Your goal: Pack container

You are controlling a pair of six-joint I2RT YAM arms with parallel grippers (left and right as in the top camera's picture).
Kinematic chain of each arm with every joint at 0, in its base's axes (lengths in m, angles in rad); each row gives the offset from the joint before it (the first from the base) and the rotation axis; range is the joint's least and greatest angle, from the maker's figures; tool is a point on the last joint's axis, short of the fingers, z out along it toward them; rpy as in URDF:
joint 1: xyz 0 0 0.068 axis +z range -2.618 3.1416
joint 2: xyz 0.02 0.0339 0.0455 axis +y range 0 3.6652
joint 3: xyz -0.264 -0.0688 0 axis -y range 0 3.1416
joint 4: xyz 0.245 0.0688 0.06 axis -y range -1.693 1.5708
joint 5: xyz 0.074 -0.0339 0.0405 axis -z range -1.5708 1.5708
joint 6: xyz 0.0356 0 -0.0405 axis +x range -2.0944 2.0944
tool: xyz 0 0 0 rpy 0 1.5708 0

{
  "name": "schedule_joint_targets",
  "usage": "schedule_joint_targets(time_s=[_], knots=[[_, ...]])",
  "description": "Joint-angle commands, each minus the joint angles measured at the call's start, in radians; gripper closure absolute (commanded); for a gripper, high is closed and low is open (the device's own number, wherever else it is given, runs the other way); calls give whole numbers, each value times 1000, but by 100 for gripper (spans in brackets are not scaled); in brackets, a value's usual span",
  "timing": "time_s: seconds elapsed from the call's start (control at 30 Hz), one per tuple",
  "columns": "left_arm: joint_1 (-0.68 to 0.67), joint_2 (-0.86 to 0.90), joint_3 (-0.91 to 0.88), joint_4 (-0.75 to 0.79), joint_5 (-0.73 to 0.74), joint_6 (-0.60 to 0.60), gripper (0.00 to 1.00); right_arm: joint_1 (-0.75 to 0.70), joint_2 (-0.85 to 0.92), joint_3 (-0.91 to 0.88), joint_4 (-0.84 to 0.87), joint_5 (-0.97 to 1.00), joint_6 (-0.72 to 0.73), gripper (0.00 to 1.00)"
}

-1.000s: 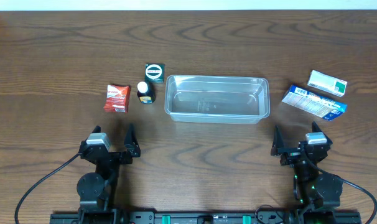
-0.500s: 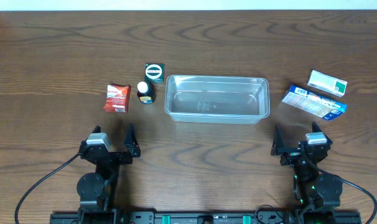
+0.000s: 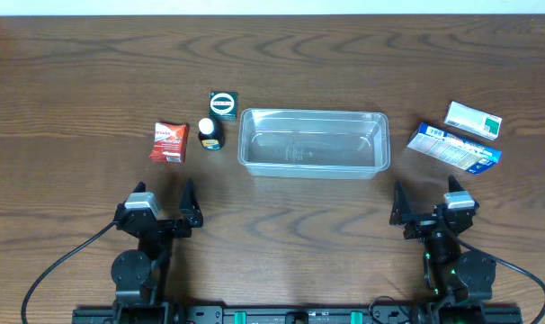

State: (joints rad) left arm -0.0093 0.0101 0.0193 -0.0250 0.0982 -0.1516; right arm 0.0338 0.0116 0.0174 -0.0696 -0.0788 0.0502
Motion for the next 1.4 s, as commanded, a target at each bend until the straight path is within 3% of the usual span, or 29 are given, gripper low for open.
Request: schedule_joint_targets(time_s=[0.0, 0.83, 1.13, 1.37], knots=[[5, -6, -15, -37, 18, 20, 2, -10, -6, -6, -2, -21, 50, 1], [5, -6, -15, -37, 18, 20, 2, -10, 48, 19, -5, -89, 70, 1], [5, -6, -15, -37, 18, 20, 2, -10, 252, 180, -15, -114, 69, 1], [5, -6, -15, -37, 18, 20, 2, -10, 504, 435, -128, -217, 69, 1]])
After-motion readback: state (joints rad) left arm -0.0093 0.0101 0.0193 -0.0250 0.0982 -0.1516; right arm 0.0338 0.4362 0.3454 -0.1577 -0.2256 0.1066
